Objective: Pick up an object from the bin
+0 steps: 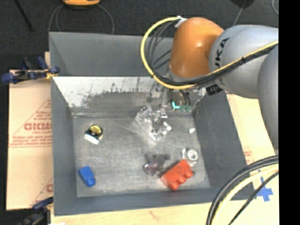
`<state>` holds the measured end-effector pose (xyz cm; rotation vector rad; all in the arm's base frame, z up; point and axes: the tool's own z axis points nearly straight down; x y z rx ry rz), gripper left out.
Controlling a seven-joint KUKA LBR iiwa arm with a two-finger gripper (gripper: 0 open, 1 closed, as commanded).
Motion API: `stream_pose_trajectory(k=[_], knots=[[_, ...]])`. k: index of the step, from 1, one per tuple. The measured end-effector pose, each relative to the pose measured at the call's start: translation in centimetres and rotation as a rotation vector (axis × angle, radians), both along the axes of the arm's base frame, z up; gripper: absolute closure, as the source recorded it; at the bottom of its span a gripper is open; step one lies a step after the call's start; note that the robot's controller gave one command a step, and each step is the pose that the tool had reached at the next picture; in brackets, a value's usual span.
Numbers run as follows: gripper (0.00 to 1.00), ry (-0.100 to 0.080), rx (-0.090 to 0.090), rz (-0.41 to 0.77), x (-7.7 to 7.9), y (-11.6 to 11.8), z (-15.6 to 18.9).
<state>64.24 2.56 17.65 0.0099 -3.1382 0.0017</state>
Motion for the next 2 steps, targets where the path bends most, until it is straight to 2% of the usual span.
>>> stream_pose_trajectory(k=[1,2], knots=[[0.0,-0.019,0.002,0.002,-6.7,-3.5,-7.8],[0.0,-0.006,0.003,-0.118,-8.1,-3.3,-6.6]])
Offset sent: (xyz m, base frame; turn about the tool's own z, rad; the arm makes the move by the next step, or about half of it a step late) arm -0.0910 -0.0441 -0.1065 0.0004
